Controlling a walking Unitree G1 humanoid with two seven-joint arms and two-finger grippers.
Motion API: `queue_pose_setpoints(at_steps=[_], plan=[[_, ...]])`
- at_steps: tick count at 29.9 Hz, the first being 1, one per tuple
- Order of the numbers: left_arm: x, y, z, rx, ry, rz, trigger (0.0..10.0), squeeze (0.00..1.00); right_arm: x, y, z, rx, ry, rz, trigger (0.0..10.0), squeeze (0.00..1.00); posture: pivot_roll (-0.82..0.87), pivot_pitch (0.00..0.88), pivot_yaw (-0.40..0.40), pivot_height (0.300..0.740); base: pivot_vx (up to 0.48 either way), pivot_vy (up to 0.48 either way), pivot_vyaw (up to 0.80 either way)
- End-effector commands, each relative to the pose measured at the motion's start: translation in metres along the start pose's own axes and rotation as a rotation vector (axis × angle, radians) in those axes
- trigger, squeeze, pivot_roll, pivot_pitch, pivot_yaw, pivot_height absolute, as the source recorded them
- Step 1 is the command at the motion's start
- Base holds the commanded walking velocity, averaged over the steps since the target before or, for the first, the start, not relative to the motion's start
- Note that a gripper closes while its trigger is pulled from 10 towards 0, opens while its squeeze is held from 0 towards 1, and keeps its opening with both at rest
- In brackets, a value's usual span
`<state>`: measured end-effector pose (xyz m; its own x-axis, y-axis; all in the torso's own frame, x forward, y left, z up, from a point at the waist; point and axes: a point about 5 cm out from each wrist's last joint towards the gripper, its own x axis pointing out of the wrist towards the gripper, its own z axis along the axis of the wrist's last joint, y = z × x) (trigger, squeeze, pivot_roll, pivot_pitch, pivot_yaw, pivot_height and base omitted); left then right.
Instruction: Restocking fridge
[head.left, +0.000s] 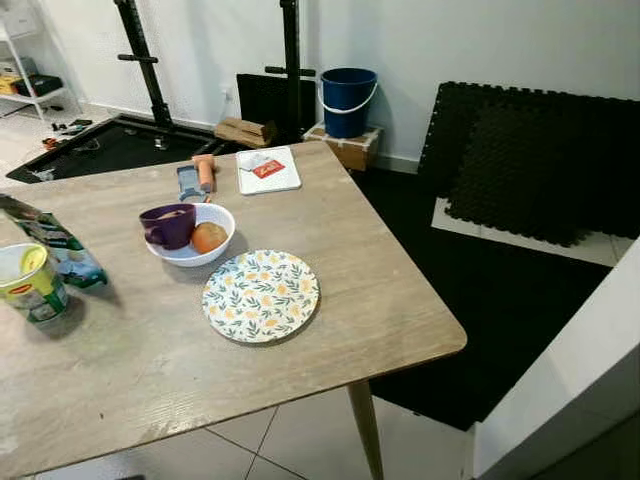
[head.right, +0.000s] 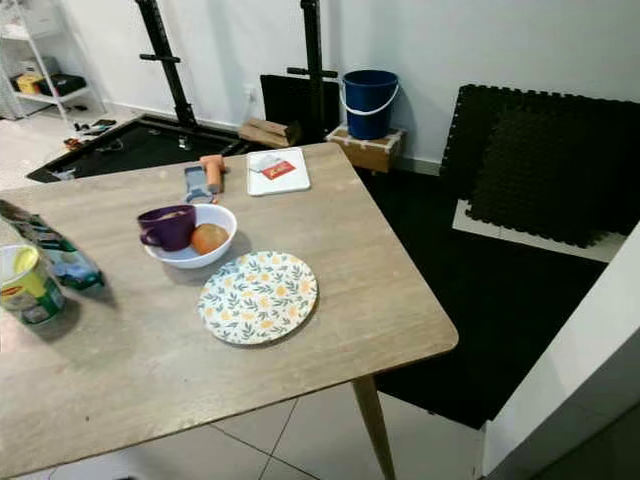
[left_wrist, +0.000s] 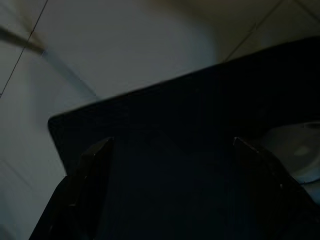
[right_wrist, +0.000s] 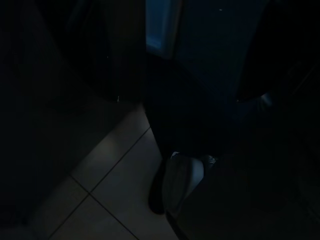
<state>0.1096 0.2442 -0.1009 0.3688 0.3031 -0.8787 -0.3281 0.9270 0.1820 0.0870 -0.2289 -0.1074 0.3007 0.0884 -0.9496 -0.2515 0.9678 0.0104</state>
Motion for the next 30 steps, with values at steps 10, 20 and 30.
queue_pose_setpoints(at_steps=[10,20,30], plan=[[-0.005,0.040,-0.026,-0.059,0.106,0.153,10.0,0.00,0.004,0.014,0.005,-0.004,-0.022,0.069,10.0,0.00,-0.03,0.058,0.028,0.740,0.000,0.000,0.79],[-0.006,0.040,-0.031,-0.070,0.122,0.161,10.0,0.00,0.004,0.014,0.006,-0.001,-0.022,0.076,10.0,0.00,-0.03,0.057,0.026,0.740,0.000,0.000,0.79],[-0.007,0.043,-0.034,-0.098,0.118,0.188,10.0,0.00,0.004,0.013,0.006,0.011,-0.025,0.046,10.0,0.00,-0.03,0.056,0.026,0.740,0.000,0.000,0.32]])
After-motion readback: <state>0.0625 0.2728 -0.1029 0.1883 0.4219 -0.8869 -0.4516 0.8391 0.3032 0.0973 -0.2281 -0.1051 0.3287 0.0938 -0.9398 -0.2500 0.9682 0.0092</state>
